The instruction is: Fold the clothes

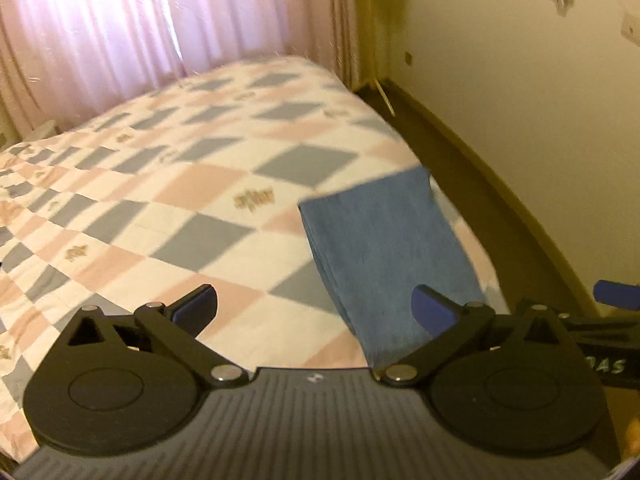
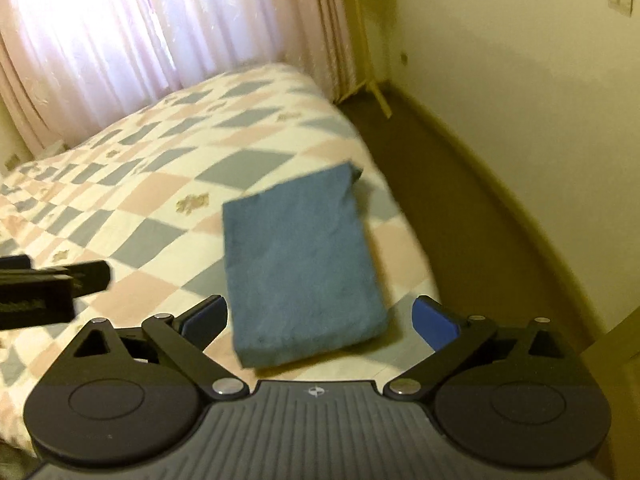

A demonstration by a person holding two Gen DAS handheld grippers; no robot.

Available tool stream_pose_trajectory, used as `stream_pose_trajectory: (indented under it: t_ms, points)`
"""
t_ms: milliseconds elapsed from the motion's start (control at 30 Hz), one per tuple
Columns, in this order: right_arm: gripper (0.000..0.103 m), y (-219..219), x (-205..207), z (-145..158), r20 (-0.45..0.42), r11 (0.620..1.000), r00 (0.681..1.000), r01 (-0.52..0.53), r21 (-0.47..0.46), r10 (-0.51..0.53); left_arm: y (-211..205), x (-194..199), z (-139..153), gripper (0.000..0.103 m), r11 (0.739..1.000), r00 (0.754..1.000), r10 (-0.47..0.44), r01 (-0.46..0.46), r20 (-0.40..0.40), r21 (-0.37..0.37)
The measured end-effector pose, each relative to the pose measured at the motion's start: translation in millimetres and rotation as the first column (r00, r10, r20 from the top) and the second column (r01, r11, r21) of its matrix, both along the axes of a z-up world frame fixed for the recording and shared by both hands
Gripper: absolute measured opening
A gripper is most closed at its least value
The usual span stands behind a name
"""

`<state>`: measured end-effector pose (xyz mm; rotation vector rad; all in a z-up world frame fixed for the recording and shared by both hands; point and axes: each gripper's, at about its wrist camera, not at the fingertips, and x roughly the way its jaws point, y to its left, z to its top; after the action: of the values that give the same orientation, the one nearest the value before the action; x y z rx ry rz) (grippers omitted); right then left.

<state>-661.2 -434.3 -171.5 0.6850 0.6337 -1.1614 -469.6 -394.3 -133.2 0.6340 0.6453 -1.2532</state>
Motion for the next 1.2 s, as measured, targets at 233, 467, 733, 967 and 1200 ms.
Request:
stream_pose_trajectory:
  t_ms: [233,467,733,967,1200]
  points:
    - [0.103,28.7,4.6,56.7,-0.057,0.988,0.998,0.025,-0.152,-0.034,25.7,9.3,54.7,0.102,0.996,0.996,0.031,-0.038,-0.084,-0.075]
    - [0.103,58.5,11.0,74.9,-0.017,0.99,0.998,0.066,-0.121,-0.068,41.9,16.7,70.3,0.102,0.999,0.996,-0.031,0.028,-0.087,-0.036]
    - [0.103,94.3,22.8,60.4,0.041,0.974,0.974,0.22,0.051,-0.222,76.1,36.5,57.4,0.102,0.997,0.996,-0.075,0.077,-0.055,0.027]
    - [0.103,137.1,49.3,46.7,-0.022,0.962,0.964,0.264,0.071,-0.263,112.3,53.8,43.8,0.102,0.991,0.992,-0.123,0.124,-0.042,0.045]
    - [0.103,166.8,79.9,37.9,-0.069,0.959,0.963,0.267,0.09,-0.261,134.0,70.1,26.2,0.102,0.988,0.989,-0.141,0.143,-0.045,0.061]
